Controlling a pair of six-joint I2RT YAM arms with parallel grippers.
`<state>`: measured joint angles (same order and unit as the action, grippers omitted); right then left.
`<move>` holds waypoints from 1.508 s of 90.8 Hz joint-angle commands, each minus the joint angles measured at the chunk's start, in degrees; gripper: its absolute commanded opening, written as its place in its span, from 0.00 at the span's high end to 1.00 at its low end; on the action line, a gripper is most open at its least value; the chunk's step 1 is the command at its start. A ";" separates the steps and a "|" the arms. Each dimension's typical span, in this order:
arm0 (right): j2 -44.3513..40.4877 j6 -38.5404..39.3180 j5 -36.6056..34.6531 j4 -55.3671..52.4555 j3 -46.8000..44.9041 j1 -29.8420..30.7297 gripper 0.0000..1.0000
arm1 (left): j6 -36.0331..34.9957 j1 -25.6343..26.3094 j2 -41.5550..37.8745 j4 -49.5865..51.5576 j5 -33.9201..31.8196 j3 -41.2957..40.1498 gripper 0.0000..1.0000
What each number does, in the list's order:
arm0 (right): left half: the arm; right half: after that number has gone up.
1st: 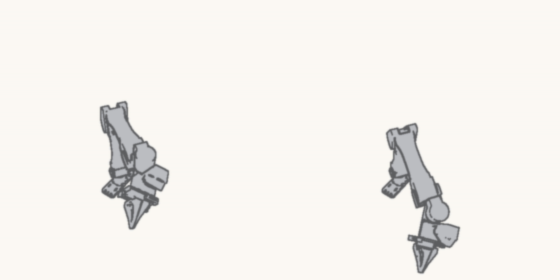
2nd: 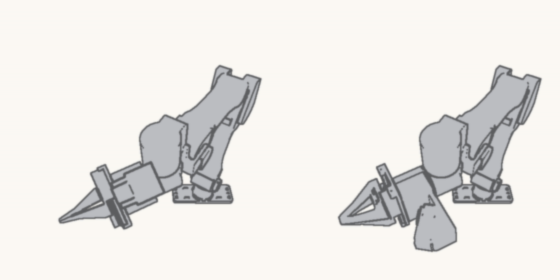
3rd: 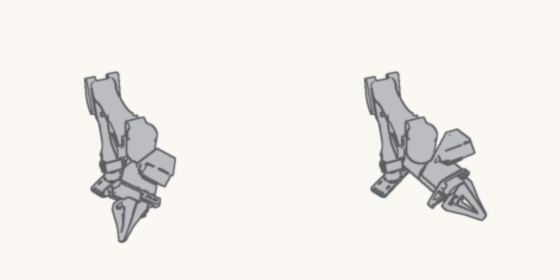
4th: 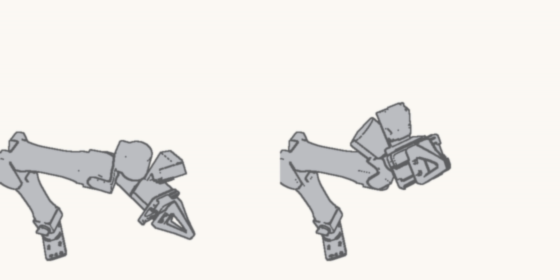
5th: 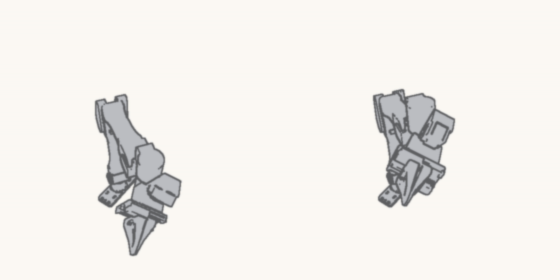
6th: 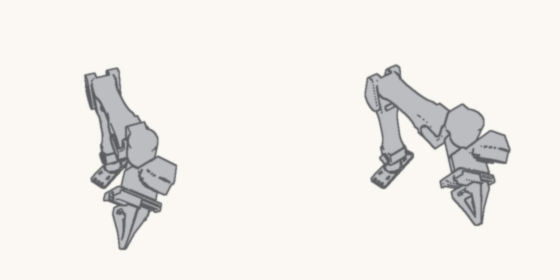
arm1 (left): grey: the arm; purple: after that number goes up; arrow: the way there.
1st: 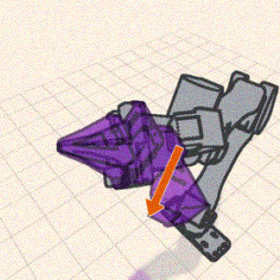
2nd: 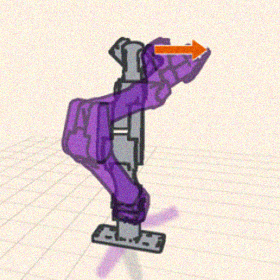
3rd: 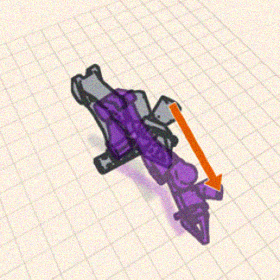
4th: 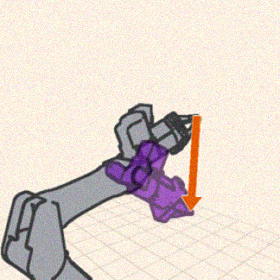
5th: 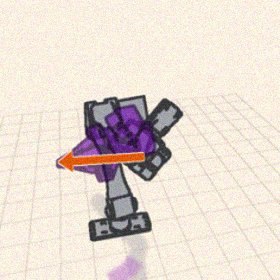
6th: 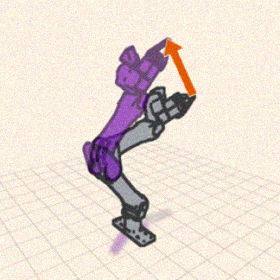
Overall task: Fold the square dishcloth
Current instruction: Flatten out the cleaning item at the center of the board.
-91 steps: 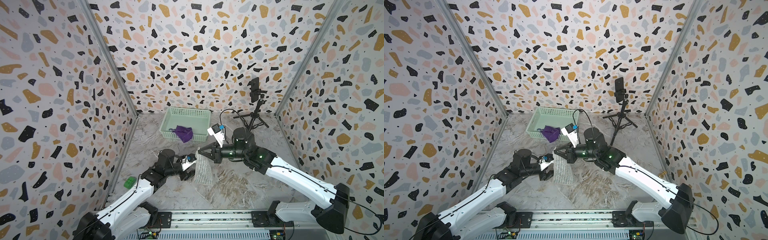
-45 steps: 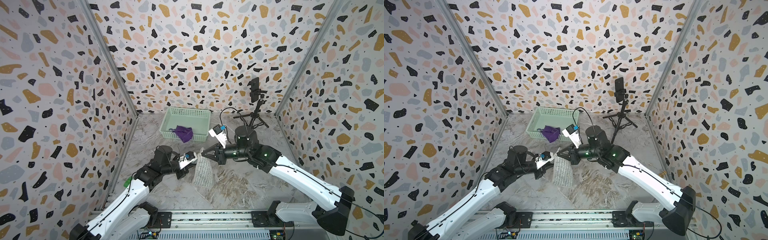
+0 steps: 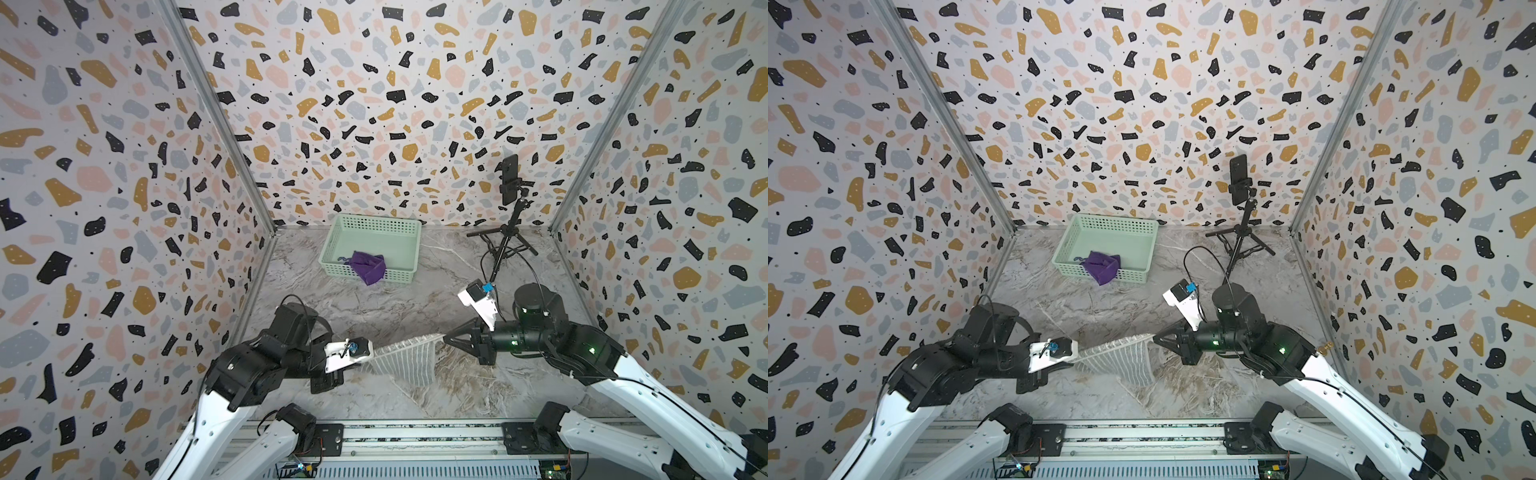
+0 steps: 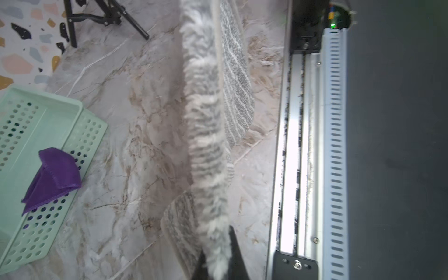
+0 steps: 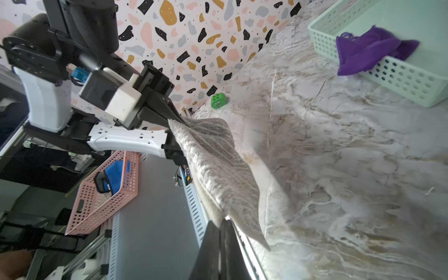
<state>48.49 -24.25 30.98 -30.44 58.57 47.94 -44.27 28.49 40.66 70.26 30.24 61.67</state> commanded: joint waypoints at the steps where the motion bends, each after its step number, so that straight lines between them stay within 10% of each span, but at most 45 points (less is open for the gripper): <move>1: -2.29 -1.45 -2.43 -3.29 -1.16 -0.27 1.00 | -1.66 0.37 0.06 12.09 2.46 0.58 1.00; 19: 13.53 -0.31 -10.08 -3.22 -4.37 -0.65 1.00 | 5.65 1.89 19.58 -2.96 -8.28 -3.73 1.00; 43: 40.53 -1.67 -22.46 -0.24 3.64 -7.38 0.99 | 12.35 1.89 57.13 -19.47 -39.24 8.25 0.95; 69: 49.10 -0.25 -32.81 4.01 11.94 -9.63 0.25 | 11.48 0.78 57.16 -35.84 -55.84 7.55 0.65; 84: 39.72 -1.98 -31.52 15.15 1.43 -8.14 0.24 | 10.73 -1.22 54.24 -35.16 -49.31 6.45 0.46; 106: 31.43 -1.35 -24.02 30.23 -12.91 5.68 0.28 | 7.84 -8.72 53.79 -32.30 -39.96 6.62 0.43; 122: 34.48 -2.45 -16.98 34.85 -13.55 10.30 0.38 | -10.76 -11.61 37.66 -21.20 -20.24 -3.69 0.41; 137: 34.90 6.21 -22.00 32.30 -13.90 17.18 0.16 | -31.85 -11.79 19.48 -16.27 -15.67 -20.12 0.39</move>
<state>84.75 -24.05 10.31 0.80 44.42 61.43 -57.82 16.51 68.03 46.37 6.33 49.54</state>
